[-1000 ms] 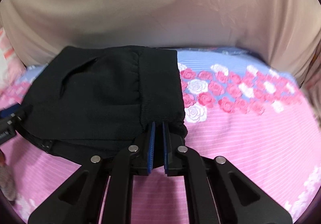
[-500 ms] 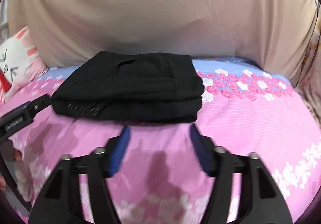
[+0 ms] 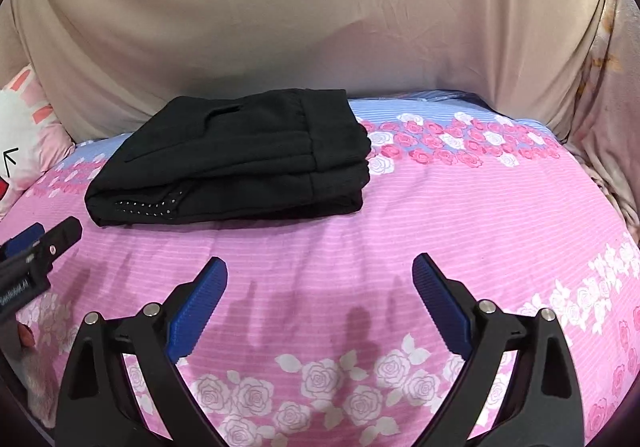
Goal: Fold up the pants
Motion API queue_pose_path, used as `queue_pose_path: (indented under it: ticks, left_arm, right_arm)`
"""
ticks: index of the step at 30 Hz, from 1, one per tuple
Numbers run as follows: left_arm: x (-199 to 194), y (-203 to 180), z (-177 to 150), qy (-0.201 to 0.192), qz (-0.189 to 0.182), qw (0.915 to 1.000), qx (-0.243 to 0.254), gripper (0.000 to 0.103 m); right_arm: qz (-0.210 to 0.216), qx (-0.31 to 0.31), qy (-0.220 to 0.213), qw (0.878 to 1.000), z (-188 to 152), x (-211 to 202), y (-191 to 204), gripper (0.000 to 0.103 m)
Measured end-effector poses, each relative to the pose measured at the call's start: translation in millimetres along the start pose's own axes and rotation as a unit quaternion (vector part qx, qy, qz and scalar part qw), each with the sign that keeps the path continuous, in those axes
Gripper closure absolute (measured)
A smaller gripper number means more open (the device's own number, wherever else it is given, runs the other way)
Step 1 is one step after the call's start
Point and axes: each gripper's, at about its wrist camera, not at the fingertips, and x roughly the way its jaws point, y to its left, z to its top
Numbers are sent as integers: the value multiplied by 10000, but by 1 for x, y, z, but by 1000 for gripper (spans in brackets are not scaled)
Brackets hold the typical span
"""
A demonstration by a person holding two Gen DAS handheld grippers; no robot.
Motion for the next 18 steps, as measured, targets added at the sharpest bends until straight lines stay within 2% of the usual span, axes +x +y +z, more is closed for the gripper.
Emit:
queue_pose_path:
  ticks: [5,18]
  left_arm:
    - [-1,-8,-2,38,136,9996,228,12]
    - [-1,-6,-3,40,195,9995,243,12]
  right_arm:
    - [-165,-52,92,9998,0,1,2,11]
    - [-179,-56,114,9998,-1,0,2,10]
